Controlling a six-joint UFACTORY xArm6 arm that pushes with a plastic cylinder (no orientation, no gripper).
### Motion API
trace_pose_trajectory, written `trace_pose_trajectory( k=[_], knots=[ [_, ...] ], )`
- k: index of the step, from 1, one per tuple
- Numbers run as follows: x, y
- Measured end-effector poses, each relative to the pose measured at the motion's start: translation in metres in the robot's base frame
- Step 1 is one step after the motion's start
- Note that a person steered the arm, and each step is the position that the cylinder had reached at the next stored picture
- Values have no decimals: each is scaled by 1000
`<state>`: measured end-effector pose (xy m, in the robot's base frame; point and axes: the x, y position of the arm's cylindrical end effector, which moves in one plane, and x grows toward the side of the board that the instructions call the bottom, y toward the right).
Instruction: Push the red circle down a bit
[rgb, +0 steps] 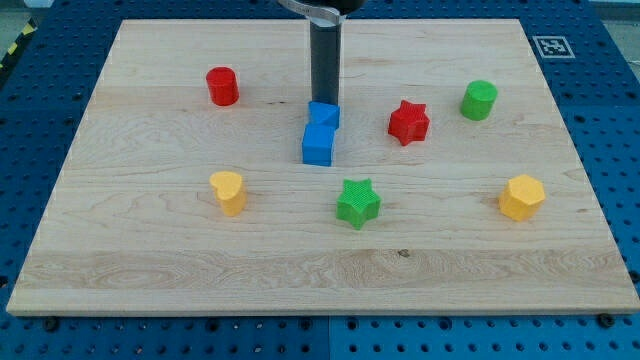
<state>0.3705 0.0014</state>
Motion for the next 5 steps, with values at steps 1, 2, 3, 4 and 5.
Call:
trace_pose_trajectory(
  k=[1, 2, 3, 4, 5],
  knots=[
    [-3, 0],
    [-44, 0],
    [-66, -17],
    [-66, -60],
    [-66, -100]
  ],
)
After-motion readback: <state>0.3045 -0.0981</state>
